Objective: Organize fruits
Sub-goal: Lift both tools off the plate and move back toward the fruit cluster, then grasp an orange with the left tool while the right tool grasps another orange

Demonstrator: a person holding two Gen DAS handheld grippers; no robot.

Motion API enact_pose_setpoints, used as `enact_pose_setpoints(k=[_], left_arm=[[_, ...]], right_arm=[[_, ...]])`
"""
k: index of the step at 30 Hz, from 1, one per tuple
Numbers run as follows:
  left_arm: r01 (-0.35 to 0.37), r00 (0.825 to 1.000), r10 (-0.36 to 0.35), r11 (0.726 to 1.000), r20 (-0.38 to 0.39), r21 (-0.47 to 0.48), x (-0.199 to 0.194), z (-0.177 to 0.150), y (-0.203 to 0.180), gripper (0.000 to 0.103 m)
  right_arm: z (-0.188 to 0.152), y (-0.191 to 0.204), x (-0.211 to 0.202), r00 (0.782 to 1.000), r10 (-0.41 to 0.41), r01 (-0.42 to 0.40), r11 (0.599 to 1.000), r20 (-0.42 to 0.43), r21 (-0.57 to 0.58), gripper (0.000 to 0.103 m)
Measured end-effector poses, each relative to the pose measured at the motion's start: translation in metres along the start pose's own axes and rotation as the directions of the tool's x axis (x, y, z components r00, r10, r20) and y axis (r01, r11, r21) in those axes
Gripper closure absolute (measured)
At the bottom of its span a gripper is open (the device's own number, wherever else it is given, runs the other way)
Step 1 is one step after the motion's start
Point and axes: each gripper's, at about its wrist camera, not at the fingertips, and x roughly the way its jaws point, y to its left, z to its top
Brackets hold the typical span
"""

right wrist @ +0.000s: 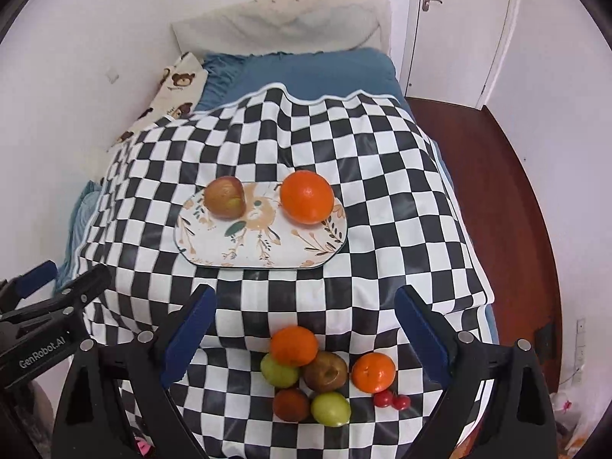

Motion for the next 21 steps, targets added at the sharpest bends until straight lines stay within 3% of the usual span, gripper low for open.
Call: enact_pose_setpoints(k=[7,9,14,16,17,18,21], left_arm=[[0.038,0.999,-0.038,0.999,-0.014,0.005,0.003,-0.006,-0.007,0.012],[0.051,0.998,-0.050,0.998,-0.046,0.021,0.015,-0.009,-0.015,0.004],[0.053,0.990,-0.039,0.993,-0.132,0.102,0.057,-0.023,-0.049,0.002],[0.071,0.981,-0.045,0.989,-0.189,0.133,0.078,-0.031,-0.065,0.002],[0.085,0.974,-0.053,0.986,-0.220,0.140,0.088,-0.035,-0.073,0.002],[0.106,0.963,-0.065,0.983,-0.260,0.148,0.101,-0.039,-0.082,0.002],[0.160,0.929,-0.094,0.974,-0.358,0.158,0.131,-0.050,-0.106,0.002]], right_arm=[[-0.007,-0.018,-0.006,0.998,0.057,-0.057,0.996,-0.003,0.062,0.007],[-0.013,-0.032,0.004,0.997,0.073,-0.070,0.992,-0.027,0.101,0.007],[-0.041,-0.077,0.051,0.983,0.115,-0.081,0.971,-0.142,0.226,0.007],[-0.056,-0.098,0.075,0.973,0.138,-0.082,0.956,-0.184,0.281,0.014],[-0.062,-0.105,0.084,0.969,0.134,-0.069,0.954,-0.208,0.291,0.027],[-0.069,-0.112,0.094,0.964,0.132,-0.057,0.951,-0.231,0.304,0.033],[-0.090,-0.132,0.119,0.945,0.155,-0.042,0.930,-0.286,0.365,0.033]])
